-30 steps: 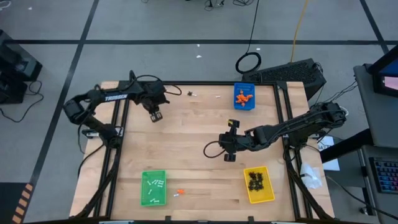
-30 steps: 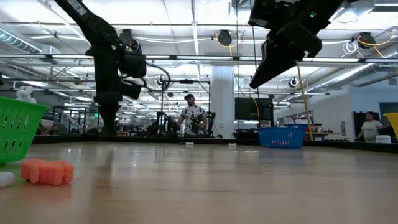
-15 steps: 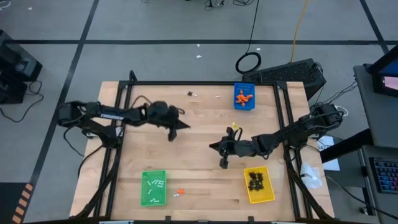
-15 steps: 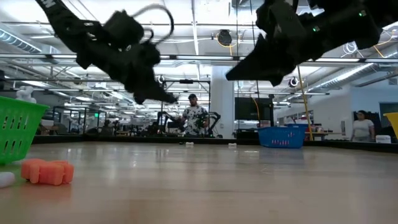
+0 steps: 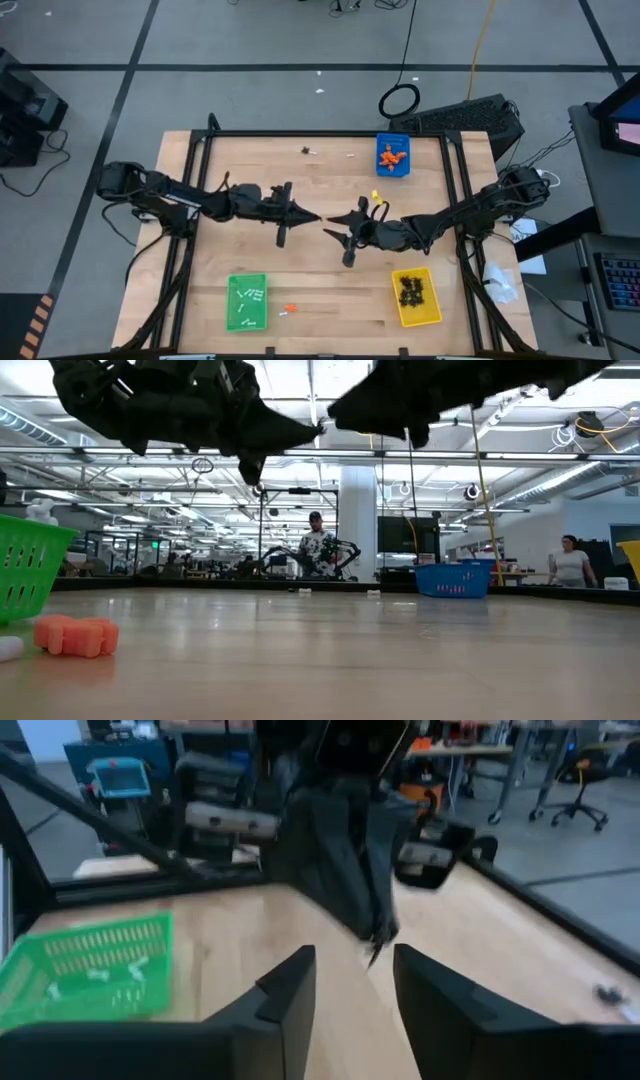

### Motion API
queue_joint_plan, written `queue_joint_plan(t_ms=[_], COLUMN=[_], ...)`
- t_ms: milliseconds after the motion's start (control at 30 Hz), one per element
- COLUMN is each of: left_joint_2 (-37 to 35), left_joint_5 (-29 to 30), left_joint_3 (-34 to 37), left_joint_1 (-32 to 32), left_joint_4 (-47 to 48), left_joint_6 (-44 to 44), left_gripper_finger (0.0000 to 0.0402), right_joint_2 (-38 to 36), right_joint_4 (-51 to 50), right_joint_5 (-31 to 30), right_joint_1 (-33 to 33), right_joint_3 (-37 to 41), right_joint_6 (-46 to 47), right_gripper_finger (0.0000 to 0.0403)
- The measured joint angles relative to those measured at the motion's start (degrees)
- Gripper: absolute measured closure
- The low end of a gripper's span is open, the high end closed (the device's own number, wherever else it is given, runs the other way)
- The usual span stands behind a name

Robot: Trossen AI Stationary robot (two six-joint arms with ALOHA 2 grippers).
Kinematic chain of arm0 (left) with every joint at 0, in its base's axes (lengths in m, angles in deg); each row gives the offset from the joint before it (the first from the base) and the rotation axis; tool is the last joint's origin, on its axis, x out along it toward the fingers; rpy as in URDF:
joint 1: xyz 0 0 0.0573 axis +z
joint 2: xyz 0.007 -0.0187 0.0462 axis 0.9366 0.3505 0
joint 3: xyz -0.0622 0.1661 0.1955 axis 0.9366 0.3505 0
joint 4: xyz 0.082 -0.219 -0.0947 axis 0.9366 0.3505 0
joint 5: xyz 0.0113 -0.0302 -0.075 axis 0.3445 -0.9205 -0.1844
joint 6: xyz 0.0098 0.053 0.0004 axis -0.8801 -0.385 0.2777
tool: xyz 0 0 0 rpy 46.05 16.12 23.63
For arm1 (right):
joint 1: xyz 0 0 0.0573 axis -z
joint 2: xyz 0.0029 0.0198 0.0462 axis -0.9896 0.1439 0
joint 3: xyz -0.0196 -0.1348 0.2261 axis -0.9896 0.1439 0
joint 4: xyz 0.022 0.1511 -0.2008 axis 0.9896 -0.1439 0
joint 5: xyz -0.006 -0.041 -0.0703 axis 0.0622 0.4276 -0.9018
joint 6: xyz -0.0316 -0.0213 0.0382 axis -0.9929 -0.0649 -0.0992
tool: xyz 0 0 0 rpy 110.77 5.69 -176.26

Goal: Sort Halloween decoration
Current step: Put the black spider toy into the yellow bin

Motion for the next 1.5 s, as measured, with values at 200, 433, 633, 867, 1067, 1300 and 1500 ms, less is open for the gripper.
queue_joint_plan(t_ms=[200, 433, 633, 867, 1067, 1300, 1500], left_joint_2=[0.0, 0.0, 0.0, 0.0, -0.1, -0.1, -0.1], left_joint_5=[1.1, 1.5, 1.7, 1.6, 0.9, 0.9, 1.3], left_joint_3=[-1.6, -3.4, -3.5, -3.5, -3.5, -3.3, -2.5], left_joint_1=[-1.8, -3.0, -3.1, -3.2, -3.3, -3.3, -3.3], left_joint_4=[-1.2, -1.5, -1.6, -1.2, 0.8, 1.8, 2.2], left_joint_6=[0.0, -1.7, -1.7, -1.5, -1.5, -4.1, -5.9], left_gripper_finger=[0.0402, 0.0402, 0.0402, 0.0383, 0.0314, 0.0255, 0.025], right_joint_2=[0.0, 0.0, 0.0, -0.4, -4.0, -6.1, -6.0], right_joint_4=[0.1, 0.6, 0.9, 0.4, -4.2, -27.8, -55.6], right_joint_5=[0.0, 0.0, 0.2, 0.3, 0.1, 0.1, 6.7], right_joint_1=[0.3, 0.9, 0.9, 0.9, -0.2, -4.2, -10.7], right_joint_3=[-3.2, -3.9, -3.9, -3.8, -4.2, -13.1, -21.2], right_joint_6=[-2.6, -2.2, -2.1, -3.3, -3.1, 2.5, 20.2], right_gripper_finger=[0.0276, 0.0306, 0.0386, 0.0398, 0.0401, 0.0402, 0.0402])
